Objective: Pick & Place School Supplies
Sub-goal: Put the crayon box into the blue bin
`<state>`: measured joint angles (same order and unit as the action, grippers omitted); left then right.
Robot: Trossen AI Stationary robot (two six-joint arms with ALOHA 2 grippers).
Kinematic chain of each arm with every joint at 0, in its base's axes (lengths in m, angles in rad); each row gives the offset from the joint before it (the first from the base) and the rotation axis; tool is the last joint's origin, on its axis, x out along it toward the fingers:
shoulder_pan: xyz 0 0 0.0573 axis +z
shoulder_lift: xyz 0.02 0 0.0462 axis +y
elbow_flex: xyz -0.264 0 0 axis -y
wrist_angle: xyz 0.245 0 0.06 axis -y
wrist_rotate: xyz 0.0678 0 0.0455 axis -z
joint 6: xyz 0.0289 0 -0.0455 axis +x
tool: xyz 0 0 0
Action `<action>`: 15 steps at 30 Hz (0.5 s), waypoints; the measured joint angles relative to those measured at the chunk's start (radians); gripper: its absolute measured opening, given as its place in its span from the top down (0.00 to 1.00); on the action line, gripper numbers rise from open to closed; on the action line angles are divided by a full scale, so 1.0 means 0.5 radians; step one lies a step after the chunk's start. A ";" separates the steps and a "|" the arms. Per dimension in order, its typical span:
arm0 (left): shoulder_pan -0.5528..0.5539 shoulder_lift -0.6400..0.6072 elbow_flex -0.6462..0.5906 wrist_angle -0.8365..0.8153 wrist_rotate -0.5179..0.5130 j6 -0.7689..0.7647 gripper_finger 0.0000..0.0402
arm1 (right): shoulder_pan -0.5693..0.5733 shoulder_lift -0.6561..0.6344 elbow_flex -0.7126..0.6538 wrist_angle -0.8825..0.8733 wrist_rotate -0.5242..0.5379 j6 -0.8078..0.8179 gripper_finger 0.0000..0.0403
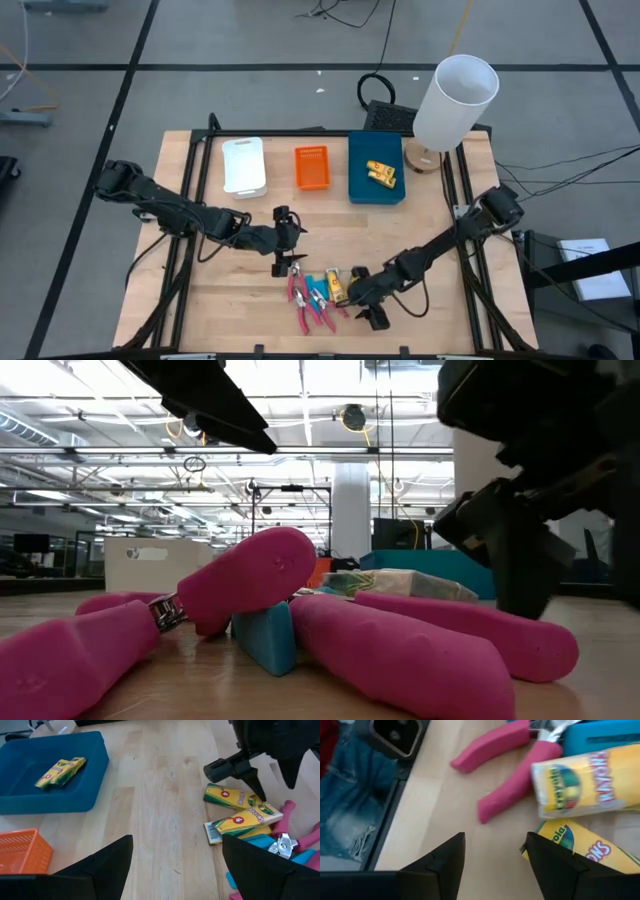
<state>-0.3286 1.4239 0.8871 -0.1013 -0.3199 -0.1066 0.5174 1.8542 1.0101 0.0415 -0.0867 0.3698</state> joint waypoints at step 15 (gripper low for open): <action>0.000 -0.002 0.000 -0.001 0.000 -0.007 0.23 | -0.244 -0.099 -0.011 -0.143 0.152 -0.384 0.56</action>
<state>-0.3286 1.4231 0.8872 -0.1017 -0.3199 -0.1102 0.3955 1.8046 1.0047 -0.0299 -0.0105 0.1779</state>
